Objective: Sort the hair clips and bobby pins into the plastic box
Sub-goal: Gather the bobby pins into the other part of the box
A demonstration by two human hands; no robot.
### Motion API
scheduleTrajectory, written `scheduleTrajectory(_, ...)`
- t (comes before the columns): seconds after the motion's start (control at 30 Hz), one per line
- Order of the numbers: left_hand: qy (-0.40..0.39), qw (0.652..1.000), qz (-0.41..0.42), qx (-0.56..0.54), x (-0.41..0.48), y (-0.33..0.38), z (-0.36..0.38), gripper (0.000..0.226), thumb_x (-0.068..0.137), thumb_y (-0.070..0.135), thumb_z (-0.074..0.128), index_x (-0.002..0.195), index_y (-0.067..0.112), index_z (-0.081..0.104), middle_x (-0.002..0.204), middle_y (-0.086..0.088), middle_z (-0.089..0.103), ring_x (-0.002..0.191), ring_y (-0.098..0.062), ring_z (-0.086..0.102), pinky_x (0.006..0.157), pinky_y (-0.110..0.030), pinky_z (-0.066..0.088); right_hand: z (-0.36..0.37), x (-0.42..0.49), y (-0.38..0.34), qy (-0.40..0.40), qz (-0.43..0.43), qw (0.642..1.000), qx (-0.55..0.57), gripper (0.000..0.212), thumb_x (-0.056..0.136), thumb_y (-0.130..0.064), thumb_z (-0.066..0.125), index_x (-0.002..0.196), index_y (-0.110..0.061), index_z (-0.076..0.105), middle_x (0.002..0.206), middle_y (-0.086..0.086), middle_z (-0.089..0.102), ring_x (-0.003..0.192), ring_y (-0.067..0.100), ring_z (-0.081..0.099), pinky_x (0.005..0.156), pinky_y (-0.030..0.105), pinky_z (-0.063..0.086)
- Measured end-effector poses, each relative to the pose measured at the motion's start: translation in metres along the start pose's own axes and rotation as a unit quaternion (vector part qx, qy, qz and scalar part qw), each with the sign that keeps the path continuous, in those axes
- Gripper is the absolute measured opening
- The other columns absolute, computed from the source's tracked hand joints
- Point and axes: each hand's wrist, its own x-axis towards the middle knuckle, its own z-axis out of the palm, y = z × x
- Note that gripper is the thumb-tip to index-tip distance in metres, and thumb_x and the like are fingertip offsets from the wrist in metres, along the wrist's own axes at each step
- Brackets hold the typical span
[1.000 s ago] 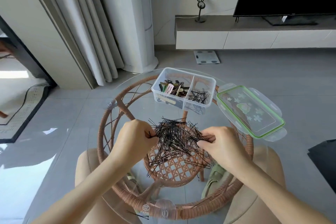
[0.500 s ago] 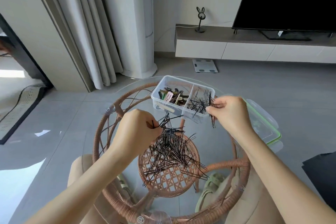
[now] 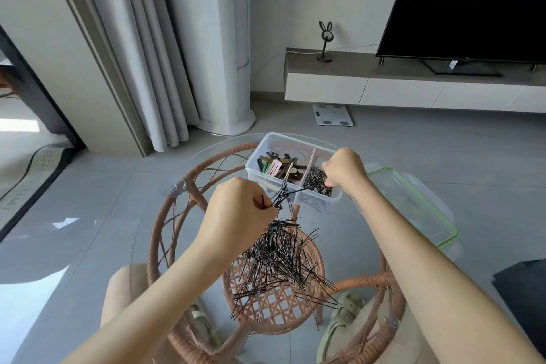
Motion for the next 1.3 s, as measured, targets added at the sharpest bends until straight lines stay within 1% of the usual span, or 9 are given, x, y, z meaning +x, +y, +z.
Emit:
scheduleTrajectory(0.1, -0.004, 1.000, 0.008, 0.000, 0.006, 0.007, 0.005, 0.018, 0.081, 0.014, 0.066, 0.072, 0.000, 0.072, 0.063, -0.011, 0.072, 0.043, -0.017, 0.052, 0.043, -0.017, 0.044, -0.015, -0.005, 0.013, 0.016, -0.004, 0.997, 0.073, 0.028, 0.078, 0.004, 0.051, 0.051, 0.001, 0.046, 0.070, 0.021, 0.068, 0.078, 0.032, 0.070, 0.068, 0.034, 0.056)
scheduleTrajectory(0.2, -0.005, 1.000, 0.023, -0.001, 0.017, 0.017, 0.012, 0.019, 0.082, 0.015, 0.065, 0.073, 0.000, 0.072, 0.065, -0.013, 0.073, 0.048, -0.020, 0.056, 0.047, -0.021, 0.049, -0.027, -0.028, 0.032, 0.055, -0.020, 0.983, 0.173, 0.024, 0.080, 0.001, 0.044, 0.071, 0.017, 0.059, 0.066, 0.024, 0.069, 0.059, 0.029, 0.069, 0.070, 0.049, 0.058)
scheduleTrajectory(0.53, 0.019, 0.997, 0.032, 0.072, 0.106, 0.055, 0.088, 0.034, 0.075, -0.004, 0.054, 0.048, 0.008, 0.039, 0.047, -0.009, 0.040, 0.050, -0.026, 0.043, 0.045, -0.025, 0.032, -0.021, -0.095, 0.099, 0.060, 0.000, 0.981, 0.185, 0.025, 0.085, -0.011, 0.053, 0.068, 0.002, 0.064, 0.056, 0.009, 0.068, 0.048, 0.015, 0.066, 0.070, 0.045, 0.057)
scheduleTrajectory(0.67, -0.036, 0.987, 0.017, 0.153, 0.121, 0.051, 0.117, 0.017, 0.083, -0.006, 0.050, 0.092, -0.002, 0.063, 0.089, -0.015, 0.069, 0.089, -0.031, 0.065, 0.067, -0.032, 0.049, -0.016, -0.102, 0.105, 0.050, -0.013, 0.985, 0.165, 0.024, 0.086, -0.011, 0.054, 0.064, -0.007, 0.064, 0.056, 0.008, 0.068, 0.050, 0.014, 0.066, 0.069, 0.042, 0.057)
scheduleTrajectory(0.77, -0.080, 0.974, 0.022, 0.210, 0.125, 0.045, 0.126, 0.029, 0.089, 0.009, 0.054, 0.116, -0.002, 0.056, 0.106, -0.016, 0.068, 0.098, -0.029, 0.064, 0.074, -0.031, 0.050, -0.014, -0.104, 0.107, 0.048, -0.024, 0.987, 0.154, 0.024, 0.085, -0.011, 0.053, 0.065, -0.004, 0.063, 0.057, 0.011, 0.067, 0.055, 0.026, 0.067, 0.068, 0.044, 0.056)
scheduleTrajectory(0.93, -0.186, 0.952, 0.055, 0.238, 0.126, 0.056, 0.107, 0.045, 0.094, 0.038, 0.044, 0.066, 0.004, 0.052, 0.071, -0.010, 0.059, 0.079, -0.030, 0.057, 0.062, -0.029, 0.044, -0.012, -0.107, 0.108, 0.049, -0.063, 0.989, 0.128, 0.026, 0.087, -0.015, 0.052, 0.069, 0.001, 0.063, 0.060, 0.015, 0.067, 0.061, 0.034, 0.064, 0.067, 0.047, 0.055)
scheduleTrajectory(1.0, -0.187, 0.962, 0.087, 0.180, 0.123, 0.054, 0.088, 0.039, 0.095, 0.034, 0.044, 0.074, 0.006, 0.063, 0.088, -0.012, 0.070, 0.089, -0.030, 0.064, 0.074, -0.030, 0.051, -0.008, -0.111, 0.107, 0.036, -0.059, 0.990, 0.122, 0.029, 0.086, -0.025, 0.050, 0.072, -0.004, 0.063, 0.061, 0.011, 0.066, 0.062, 0.033, 0.064, 0.065, 0.050, 0.056)
scheduleTrajectory(1.17, 0.025, 0.995, 0.096, 0.020, 0.072, 0.001, 0.045, 0.028, 0.093, 0.026, 0.052, 0.082, 0.011, 0.073, 0.070, 0.003, 0.070, 0.059, -0.001, 0.060, 0.051, 0.000, 0.034, 0.011, -0.136, 0.100, 0.000, -0.115, 0.993, 0.028, 0.029, 0.093, -0.032, 0.046, 0.111, -0.019, 0.065, 0.113, -0.002, 0.068, 0.103, 0.010, 0.063, 0.080, 0.008, 0.041)
scheduleTrajectory(1.3, 0.020, 0.992, 0.064, 0.109, 0.030, -0.083, 0.053, 0.047, 0.095, 0.046, 0.037, 0.117, 0.016, 0.065, 0.127, -0.004, 0.063, 0.105, -0.022, 0.065, 0.084, -0.029, 0.054, 0.054, -0.144, 0.088, -0.047, -0.168, 0.985, 0.011, 0.055, 0.098, -0.034, 0.035, 0.145, -0.008, 0.023, 0.153, 0.008, 0.026, 0.142, 0.019, 0.022, 0.110, 0.019, 0.009)
